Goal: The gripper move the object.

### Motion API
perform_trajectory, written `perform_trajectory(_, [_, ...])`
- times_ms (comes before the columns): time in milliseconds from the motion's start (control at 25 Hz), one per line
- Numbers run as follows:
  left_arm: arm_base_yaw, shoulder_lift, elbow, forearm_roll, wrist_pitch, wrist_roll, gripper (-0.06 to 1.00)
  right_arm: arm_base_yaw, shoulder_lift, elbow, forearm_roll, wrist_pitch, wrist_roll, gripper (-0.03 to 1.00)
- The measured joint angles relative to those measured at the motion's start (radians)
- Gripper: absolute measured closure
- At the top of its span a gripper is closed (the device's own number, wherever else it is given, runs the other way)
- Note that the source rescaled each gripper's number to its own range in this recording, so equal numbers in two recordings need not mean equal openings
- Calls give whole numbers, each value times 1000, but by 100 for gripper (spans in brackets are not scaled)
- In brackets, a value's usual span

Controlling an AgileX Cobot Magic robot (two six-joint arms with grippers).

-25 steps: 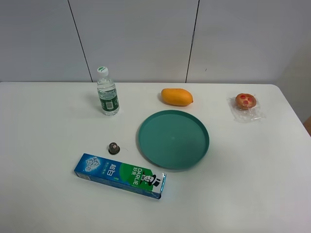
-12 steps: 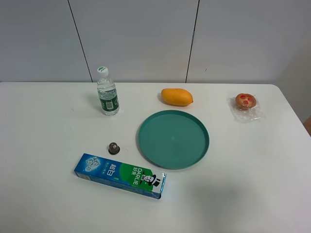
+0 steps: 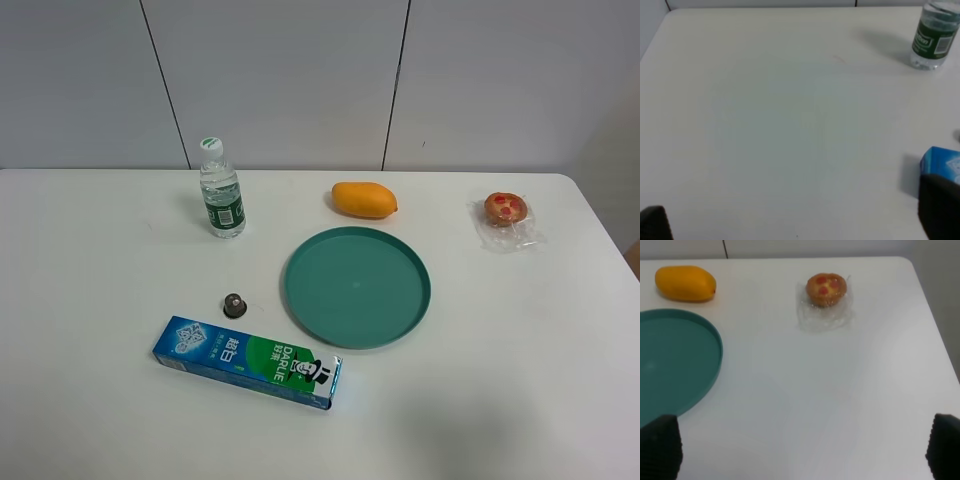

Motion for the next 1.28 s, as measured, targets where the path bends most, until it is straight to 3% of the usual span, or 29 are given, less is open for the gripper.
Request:
perform_trajectory(480, [0,0,0,0,0,0,-6,0,0,4,-56,5,88,-3])
perform_trajectory(1280, [0,0,0,0,0,0,-6,0,0,4,-38,5,83,-3])
